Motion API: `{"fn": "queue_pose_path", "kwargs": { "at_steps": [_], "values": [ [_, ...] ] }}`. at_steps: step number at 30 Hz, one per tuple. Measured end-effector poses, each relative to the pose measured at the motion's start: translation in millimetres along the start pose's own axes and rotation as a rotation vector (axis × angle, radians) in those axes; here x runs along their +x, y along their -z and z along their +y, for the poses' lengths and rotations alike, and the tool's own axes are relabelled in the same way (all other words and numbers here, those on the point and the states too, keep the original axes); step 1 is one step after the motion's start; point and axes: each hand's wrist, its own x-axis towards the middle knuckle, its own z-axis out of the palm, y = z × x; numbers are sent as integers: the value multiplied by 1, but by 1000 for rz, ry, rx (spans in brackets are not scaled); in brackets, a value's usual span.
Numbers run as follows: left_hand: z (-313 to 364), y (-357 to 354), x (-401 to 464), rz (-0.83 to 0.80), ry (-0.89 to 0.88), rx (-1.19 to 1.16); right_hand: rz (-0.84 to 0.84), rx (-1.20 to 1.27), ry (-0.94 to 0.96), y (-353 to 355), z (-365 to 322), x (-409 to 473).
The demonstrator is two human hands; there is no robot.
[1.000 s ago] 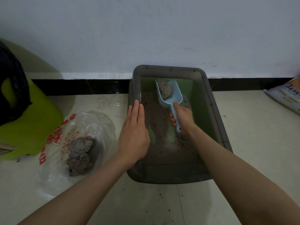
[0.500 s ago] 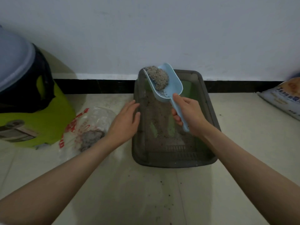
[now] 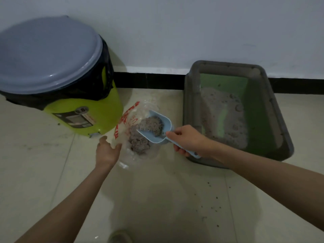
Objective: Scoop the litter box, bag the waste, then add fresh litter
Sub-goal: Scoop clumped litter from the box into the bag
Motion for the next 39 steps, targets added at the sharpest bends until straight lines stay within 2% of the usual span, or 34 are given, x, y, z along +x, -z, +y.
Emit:
{"fn": "queue_pose_path", "kwargs": {
  "at_steps": [2,5,8,12,14,19,24,27,29,32,35,39],
  "values": [
    [-2,-1,1,11,40,-12,-11,-233,-8,-5,-13,5],
    [2,1,3,69,-12,-1,-27,-512,13,-13,-39,5],
    [5,6,4,104,-54,13,-40,-731,103,-19,-57,-5],
    [7,10,5,111,-80,24,33,-968,150,-23,-57,-10],
    [10,10,2,101,-97,26,64,-924,136,-15,-55,-8],
    [24,2,-16,111,-226,35,205,-553,180,34,-32,-17],
    [71,-9,-36,81,-521,25,393,-158,237,83,3,-47],
    [113,-17,-57,23,-752,67,528,55,202,114,28,-59],
    [140,-25,-71,-41,-865,112,560,97,126,133,47,-67],
    [173,-47,-80,-163,-932,188,522,-3,-81,154,76,-74],
    [196,-77,-74,-275,-911,263,366,-135,-299,165,103,-62],
    [218,-109,-56,-297,-828,274,141,-251,-375,168,119,-40]
  ]
}}
